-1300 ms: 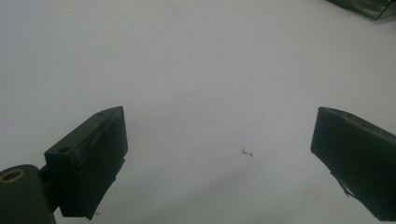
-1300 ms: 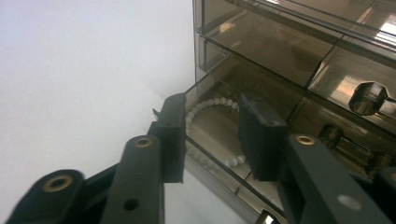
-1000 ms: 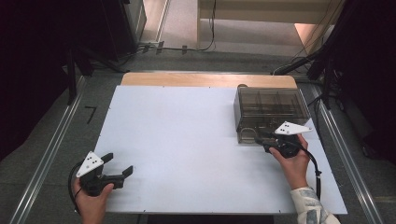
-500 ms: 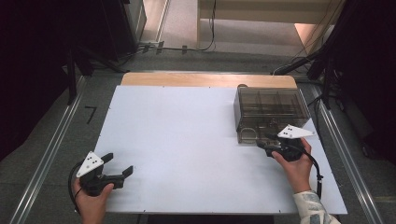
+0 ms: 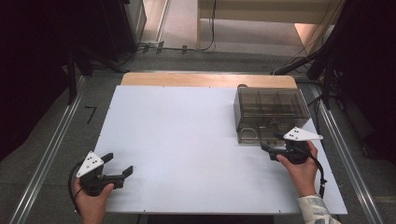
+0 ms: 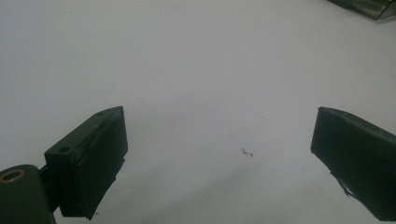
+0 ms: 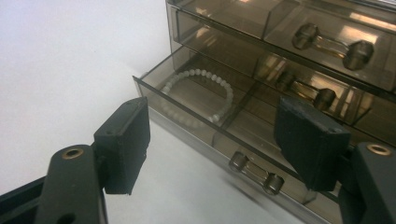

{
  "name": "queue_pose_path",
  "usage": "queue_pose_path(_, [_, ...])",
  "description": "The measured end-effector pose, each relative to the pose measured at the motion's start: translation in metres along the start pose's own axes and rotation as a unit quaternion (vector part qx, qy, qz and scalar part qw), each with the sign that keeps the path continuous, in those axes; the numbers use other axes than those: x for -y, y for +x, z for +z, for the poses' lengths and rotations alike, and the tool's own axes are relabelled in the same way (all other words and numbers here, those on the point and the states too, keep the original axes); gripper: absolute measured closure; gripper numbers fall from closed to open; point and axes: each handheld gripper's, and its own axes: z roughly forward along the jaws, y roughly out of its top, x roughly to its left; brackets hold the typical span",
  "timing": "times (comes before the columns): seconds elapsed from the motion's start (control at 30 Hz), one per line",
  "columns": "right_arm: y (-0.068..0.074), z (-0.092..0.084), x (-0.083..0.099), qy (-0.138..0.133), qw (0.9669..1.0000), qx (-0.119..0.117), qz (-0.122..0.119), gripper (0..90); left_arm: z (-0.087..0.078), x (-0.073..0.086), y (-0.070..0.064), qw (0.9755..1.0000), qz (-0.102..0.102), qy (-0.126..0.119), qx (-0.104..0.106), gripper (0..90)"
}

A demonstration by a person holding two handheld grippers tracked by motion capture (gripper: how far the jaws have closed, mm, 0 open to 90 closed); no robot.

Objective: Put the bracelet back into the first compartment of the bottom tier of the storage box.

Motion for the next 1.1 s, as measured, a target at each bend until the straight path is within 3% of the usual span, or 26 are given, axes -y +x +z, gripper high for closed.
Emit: queue_pose_path(1.1, [-0.013, -0.031, 0.035, 0.002, 0.9996, 0.021, 0.020, 24.0, 0.000, 0.000, 0.000, 1.0000, 0.001, 0.000, 0.000, 4.5])
